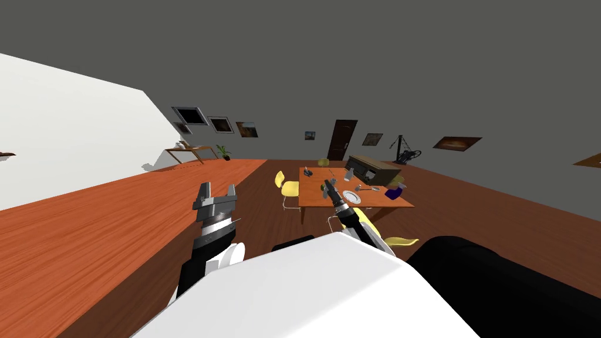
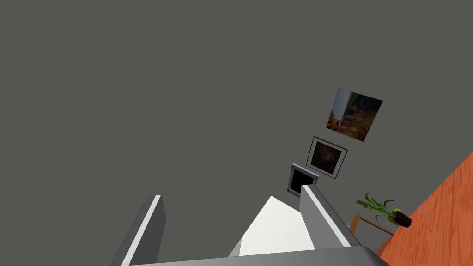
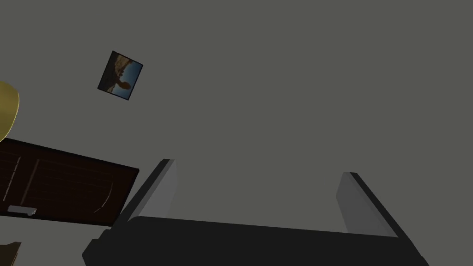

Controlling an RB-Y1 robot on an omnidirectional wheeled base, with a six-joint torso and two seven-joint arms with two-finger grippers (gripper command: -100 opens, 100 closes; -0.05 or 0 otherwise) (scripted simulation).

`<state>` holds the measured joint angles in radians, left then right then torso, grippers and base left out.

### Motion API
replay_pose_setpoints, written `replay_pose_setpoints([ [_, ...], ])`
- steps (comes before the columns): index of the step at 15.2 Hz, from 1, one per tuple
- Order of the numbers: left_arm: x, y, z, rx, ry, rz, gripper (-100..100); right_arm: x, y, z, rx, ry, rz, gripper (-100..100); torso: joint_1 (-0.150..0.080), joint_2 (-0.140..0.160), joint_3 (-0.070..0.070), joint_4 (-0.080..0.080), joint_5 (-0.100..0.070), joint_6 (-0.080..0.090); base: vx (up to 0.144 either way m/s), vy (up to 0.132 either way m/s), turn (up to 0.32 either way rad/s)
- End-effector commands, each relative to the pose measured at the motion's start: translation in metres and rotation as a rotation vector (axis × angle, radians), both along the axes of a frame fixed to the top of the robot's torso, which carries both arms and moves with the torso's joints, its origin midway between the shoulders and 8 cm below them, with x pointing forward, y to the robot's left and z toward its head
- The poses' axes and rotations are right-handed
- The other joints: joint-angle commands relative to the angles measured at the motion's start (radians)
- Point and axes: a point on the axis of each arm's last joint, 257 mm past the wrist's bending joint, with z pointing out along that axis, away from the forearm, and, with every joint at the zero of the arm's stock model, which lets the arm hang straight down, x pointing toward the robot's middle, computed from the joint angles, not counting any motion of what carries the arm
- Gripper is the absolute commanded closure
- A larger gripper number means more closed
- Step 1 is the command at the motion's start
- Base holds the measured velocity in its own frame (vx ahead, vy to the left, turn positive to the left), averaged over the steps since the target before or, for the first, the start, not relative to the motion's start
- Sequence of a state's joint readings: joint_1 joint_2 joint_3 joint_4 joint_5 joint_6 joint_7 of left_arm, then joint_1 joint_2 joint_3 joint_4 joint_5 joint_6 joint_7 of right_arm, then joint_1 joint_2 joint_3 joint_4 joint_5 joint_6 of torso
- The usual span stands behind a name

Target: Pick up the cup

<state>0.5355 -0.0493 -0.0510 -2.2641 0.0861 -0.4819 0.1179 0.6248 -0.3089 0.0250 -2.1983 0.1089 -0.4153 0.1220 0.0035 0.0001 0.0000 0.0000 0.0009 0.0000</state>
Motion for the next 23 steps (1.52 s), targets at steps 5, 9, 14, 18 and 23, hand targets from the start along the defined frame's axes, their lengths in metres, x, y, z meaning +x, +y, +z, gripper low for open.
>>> replay_pose_setpoints([
  [5,0.0,0.0,0.0,0.0,0.0,0.0,0,-0.005,-0.005,-0.056,-0.13,0.135,0.035,-100,0.001,0.0,0.0,0.0,0.0,0.0,0.007,0.056,0.065],
  [9,0.0,0.0,0.0,0.0,0.0,0.0,0,-0.018,-0.018,-0.111,-0.25,0.268,0.061,-100,0.001,-0.001,-0.001,0.0,0.0,0.0,0.02,0.061,0.093],
  [14,0.0,0.0,0.0,0.0,0.0,0.0,0,-0.039,-0.039,-0.166,-0.38,0.406,0.088,-100,0.0,-0.002,-0.001,0.0,0.0,0.0,0.029,0.05,0.064],
  [18,0.0,0.0,0.0,0.0,0.0,0.0,0,-0.053,-0.056,-0.194,-0.475,0.481,0.117,-100,0.0,-0.003,-0.001,-0.001,0.0,0.0,0.037,0.05,0.073],
  [23,0.0,0.0,0.0,0.0,0.0,0.0,0,-0.084,-0.088,-0.238,-0.612,0.61,0.148,-100,-0.001,-0.003,-0.002,-0.001,0.0,0.0,0.049,0.044,0.074],
])
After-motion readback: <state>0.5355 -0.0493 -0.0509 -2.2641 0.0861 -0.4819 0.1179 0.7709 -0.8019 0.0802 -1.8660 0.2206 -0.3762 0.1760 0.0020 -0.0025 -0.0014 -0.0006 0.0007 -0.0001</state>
